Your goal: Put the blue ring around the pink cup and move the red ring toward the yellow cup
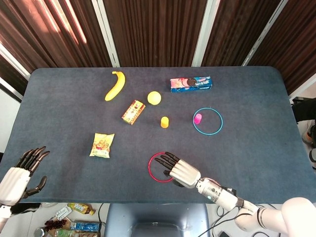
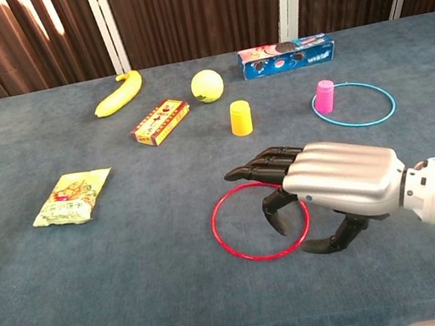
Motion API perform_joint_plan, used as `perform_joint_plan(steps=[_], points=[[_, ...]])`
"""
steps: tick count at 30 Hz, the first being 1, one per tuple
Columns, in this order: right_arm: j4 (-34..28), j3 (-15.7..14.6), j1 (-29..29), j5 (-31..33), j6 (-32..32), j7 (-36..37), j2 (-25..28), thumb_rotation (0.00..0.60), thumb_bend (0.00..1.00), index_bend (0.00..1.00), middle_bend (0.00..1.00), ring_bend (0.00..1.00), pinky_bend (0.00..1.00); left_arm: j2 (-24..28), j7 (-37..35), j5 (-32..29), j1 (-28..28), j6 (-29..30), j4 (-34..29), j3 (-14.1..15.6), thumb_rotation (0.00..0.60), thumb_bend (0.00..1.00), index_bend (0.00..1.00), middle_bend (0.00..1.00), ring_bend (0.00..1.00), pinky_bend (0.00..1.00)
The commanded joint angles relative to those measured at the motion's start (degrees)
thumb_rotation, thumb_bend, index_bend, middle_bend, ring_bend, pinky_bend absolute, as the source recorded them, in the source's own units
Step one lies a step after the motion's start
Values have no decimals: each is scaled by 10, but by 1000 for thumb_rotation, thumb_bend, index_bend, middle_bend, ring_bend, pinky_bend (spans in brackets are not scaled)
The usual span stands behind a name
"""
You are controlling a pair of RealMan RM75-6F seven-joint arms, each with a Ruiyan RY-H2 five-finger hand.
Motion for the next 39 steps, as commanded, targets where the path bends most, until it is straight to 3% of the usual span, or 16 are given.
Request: perform_joint_plan(steps=[1,24,39], points=[[9,-4,0,1,0,4,-5,600,410,649,58,0,0,0,1,0,0,-1,0,0,600,471,91,0,0,91],[55,-16,8,9,3,25,-35,600,451,704,90,0,0,0,8,-2,0,-4,-3,0,600,471,85,0,0,91],[56,-18,9,11,13,27,-36,600,453,678,91,0,0,0,9,-4,0,-3,-3,-1,600,473,87,0,0,91]])
